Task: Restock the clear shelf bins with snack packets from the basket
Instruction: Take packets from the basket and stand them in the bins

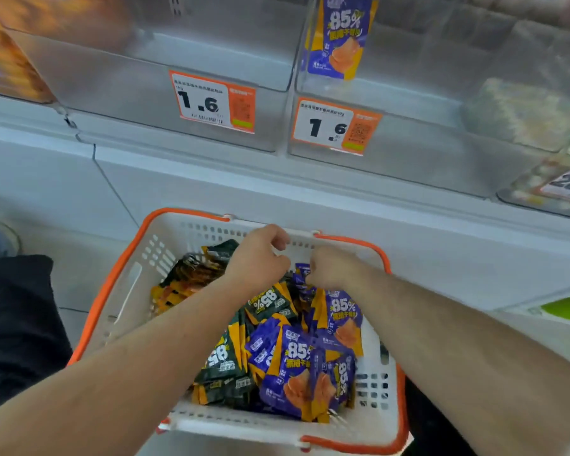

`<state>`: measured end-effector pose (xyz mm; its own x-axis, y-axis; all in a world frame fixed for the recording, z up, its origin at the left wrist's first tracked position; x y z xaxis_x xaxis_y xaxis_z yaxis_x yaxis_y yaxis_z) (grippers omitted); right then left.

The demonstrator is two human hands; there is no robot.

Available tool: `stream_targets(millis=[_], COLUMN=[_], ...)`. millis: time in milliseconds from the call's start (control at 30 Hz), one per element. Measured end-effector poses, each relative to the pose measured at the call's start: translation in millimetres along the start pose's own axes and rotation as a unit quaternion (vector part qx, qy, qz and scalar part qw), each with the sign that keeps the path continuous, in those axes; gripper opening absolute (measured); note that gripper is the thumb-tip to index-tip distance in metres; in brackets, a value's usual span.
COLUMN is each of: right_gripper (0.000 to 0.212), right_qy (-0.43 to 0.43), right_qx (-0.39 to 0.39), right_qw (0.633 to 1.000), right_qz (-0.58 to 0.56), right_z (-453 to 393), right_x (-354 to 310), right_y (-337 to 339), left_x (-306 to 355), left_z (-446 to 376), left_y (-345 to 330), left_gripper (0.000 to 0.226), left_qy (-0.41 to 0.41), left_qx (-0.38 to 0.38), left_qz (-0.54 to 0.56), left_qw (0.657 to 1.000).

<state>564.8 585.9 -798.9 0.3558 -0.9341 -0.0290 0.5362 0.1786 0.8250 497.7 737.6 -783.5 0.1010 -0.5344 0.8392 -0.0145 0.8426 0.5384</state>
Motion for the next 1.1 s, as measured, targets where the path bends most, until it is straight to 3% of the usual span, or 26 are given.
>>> stream_targets(millis=[167,333,500,600,700,800,933,1100], right_gripper=[0.04,0.027,0.033,0.037,0.035,0.02,0.003,0.006], right_qy=[0.02,0.035,0.058,0.059,0.08,0.088,0.089,0.057], right_qx=[-0.154,-0.244,-0.332,-0.318,-0.305,-0.271,-0.165,-0.051], right_qw=[0.988,0.969,0.937,0.933,0.94,0.956,0.982,0.975], right_qz=[0.007,-0.02,0.094,0.155,0.133,0.064,-0.034,-0.21], right_z=[9,11,21,34,40,42,48,68], right_x=[2,-12,-26,-30,-27,-22,-13,-4], right_y=[-40,-50,-61,-62,-38,2,48,82], left_x=[-14,-27,-33,-32,-32,-23,-1,20], left_z=[14,24,33,37,41,47,52,51], left_y=[-20,-23,-22,-24,-24,-23,-18,5], left_gripper=[0.025,0.023,0.021,0.022,0.019,0.018,0.026,0.019], left_qy=[0.049,0.086,0.091,0.094,0.102,0.107,0.134,0.136], left_qx=[-0.063,-0.08,-0.091,-0.107,-0.112,-0.124,-0.2,-0.129], left_qz=[-0.009,-0.032,-0.039,-0.038,-0.023,0.028,0.164,0.265], left_qw=[0.997,0.993,0.991,0.989,0.988,0.986,0.957,0.946])
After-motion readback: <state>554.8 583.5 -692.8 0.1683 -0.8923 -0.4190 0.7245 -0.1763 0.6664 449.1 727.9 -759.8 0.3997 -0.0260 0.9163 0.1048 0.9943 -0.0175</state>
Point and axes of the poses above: each hand's wrist, its own z-axis away from the middle knuckle, its own y-axis out of the back of the hand, x = y × z, the point moved 1 cm from there along -z, towards the middle knuckle, and after that the axes turned 4 degrees about -y, right-handed, at the moved point
